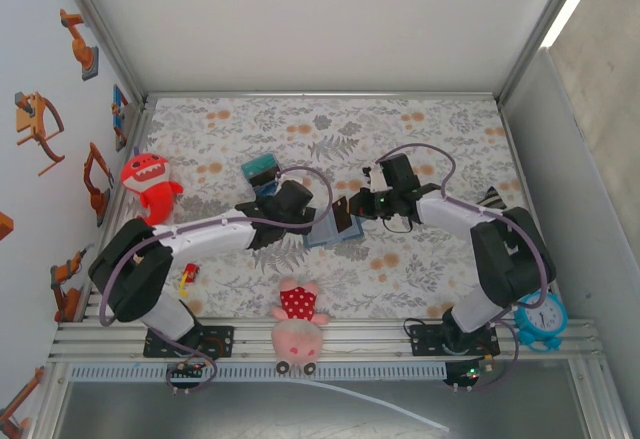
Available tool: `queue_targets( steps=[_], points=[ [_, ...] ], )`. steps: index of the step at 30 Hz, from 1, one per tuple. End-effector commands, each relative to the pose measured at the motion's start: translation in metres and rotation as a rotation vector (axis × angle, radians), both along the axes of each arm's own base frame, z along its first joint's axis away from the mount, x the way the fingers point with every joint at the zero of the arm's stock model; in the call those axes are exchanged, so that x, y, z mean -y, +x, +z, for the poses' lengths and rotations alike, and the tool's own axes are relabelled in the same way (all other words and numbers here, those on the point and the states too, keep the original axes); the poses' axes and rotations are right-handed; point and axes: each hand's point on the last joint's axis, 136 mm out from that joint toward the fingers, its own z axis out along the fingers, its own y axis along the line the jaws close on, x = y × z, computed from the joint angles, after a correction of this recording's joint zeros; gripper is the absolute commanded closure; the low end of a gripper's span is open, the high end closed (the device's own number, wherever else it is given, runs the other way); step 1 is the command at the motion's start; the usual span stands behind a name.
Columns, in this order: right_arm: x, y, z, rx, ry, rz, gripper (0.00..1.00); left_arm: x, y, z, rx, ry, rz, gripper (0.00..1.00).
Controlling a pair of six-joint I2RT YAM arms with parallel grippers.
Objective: Take the credit cards out of the card holder
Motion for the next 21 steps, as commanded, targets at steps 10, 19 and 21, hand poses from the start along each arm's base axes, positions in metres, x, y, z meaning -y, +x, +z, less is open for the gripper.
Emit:
queue_targets(
  steps=[10,19,21],
  points=[
    [-0.013,-0.007,0.052,0.15,0.082,0.18,1.0,0.058,-0.001,0.033,-0.081,-0.298,-0.516,0.0],
    [-0.021,-0.024,0.075,0.196,0.14,0.312,1.0,0.077,-0.015,0.044,-0.163,-0.346,-0.802,0.09],
    [-0.023,-0.027,0.077,0.197,0.154,0.331,1.0,0.076,-0.015,0.046,-0.181,-0.35,-0.824,0.11]
  ],
)
